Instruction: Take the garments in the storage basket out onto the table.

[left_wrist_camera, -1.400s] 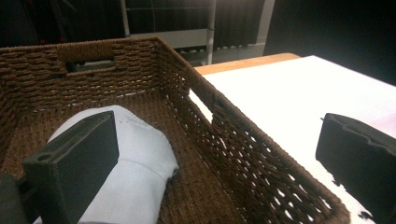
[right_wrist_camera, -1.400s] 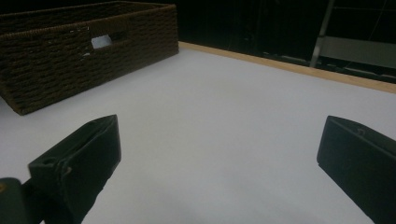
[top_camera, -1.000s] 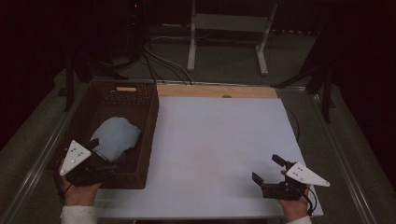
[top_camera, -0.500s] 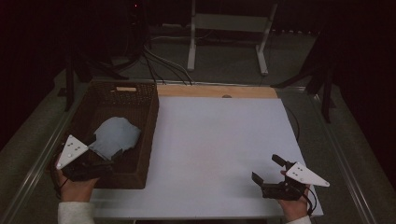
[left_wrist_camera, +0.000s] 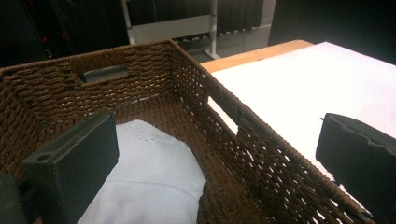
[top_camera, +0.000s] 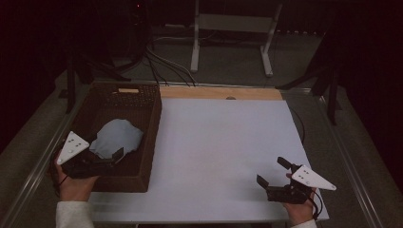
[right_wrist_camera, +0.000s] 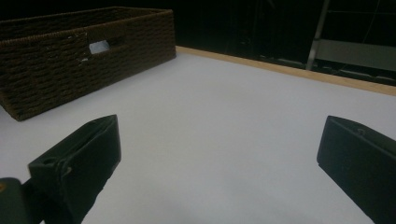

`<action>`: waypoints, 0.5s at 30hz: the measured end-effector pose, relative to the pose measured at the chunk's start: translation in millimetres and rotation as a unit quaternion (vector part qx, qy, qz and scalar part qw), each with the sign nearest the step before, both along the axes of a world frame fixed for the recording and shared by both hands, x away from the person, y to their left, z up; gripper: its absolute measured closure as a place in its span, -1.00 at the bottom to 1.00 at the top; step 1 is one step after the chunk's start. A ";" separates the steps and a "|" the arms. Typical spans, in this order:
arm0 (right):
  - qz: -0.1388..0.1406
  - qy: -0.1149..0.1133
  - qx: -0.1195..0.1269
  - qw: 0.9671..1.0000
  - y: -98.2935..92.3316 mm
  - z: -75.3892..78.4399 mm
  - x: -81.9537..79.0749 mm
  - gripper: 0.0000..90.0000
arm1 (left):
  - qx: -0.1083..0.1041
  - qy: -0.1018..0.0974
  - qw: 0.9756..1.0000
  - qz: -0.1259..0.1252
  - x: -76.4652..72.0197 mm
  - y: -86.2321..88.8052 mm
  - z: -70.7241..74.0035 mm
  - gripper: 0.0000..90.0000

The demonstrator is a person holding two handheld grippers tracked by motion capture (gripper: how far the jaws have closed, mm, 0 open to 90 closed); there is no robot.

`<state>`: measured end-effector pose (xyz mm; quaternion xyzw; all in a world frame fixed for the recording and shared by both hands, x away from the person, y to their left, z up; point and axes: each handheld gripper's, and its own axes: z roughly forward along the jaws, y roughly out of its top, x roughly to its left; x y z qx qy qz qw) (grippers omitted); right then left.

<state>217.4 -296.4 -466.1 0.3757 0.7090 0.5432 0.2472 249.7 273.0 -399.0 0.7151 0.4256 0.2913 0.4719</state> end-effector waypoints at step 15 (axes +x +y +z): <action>0.000 0.000 0.000 1.000 0.2 -0.7 0.8 -1.00 | 0.013 0.019 1.000 0.004 14.3 4.6 2.8 -0.99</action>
